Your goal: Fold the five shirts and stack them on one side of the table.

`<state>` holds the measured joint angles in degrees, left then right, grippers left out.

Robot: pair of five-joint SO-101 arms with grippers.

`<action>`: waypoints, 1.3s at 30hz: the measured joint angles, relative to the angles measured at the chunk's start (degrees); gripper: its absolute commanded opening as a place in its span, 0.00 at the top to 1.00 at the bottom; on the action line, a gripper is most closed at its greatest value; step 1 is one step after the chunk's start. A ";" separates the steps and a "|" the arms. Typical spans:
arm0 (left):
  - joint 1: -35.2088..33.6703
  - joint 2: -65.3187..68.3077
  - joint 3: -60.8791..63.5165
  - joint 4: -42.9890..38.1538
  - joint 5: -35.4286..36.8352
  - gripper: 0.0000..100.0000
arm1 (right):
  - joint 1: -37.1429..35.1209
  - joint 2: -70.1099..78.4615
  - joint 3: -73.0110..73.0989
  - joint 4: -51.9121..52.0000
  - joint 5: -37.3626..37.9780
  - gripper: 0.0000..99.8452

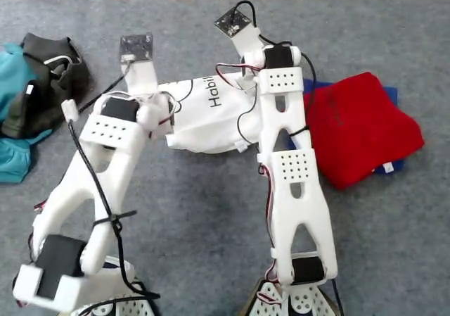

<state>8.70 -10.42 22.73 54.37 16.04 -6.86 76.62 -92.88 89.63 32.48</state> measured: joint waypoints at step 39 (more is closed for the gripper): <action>-5.01 16.79 -20.13 -0.18 -3.16 0.97 | 1.67 -11.87 0.00 5.71 0.09 0.98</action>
<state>3.69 6.37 2.59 54.20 12.88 -5.19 64.75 -92.88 95.34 32.57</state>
